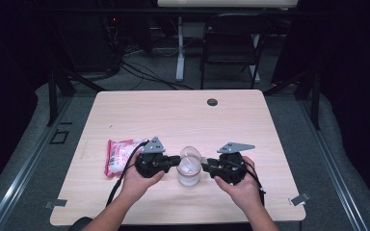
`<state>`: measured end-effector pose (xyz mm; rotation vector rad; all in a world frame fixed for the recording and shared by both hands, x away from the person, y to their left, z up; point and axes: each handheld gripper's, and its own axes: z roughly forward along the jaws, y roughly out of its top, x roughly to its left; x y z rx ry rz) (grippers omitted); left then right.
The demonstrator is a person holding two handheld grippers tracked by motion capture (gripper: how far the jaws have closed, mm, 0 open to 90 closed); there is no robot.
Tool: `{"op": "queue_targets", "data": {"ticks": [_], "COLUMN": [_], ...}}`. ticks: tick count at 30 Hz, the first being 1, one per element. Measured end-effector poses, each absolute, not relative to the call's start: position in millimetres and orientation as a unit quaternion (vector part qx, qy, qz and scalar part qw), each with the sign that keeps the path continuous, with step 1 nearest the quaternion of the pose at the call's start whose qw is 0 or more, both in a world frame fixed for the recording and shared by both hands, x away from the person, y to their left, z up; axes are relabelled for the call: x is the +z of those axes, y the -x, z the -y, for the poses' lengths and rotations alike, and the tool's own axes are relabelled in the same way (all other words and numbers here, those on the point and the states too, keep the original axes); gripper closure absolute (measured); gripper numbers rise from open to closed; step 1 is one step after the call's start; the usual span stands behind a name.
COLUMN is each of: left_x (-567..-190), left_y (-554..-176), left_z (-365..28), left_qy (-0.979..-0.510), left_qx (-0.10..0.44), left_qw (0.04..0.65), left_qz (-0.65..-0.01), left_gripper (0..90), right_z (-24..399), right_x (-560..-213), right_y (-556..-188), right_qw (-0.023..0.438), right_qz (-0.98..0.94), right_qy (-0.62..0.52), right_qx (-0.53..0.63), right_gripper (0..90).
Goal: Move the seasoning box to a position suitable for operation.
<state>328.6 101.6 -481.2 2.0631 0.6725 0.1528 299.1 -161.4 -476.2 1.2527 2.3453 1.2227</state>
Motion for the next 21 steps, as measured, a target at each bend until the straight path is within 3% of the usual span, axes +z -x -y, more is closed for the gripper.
{"op": "queue_targets", "data": {"ticks": [21], "left_x": [-476.0], "left_y": [-330.5], "left_z": [-92.4], "left_qy": [-0.837], "left_qx": [0.078], "left_qw": [0.467], "left_qz": [-0.274], "left_gripper": [66.5], "right_z": [148.6], "right_x": [-482.7], "right_y": [-285.6], "right_qw": [0.130], "right_qz": [-0.811], "right_qy": [-0.398], "right_qx": [0.409], "right_gripper": [55.0]}}
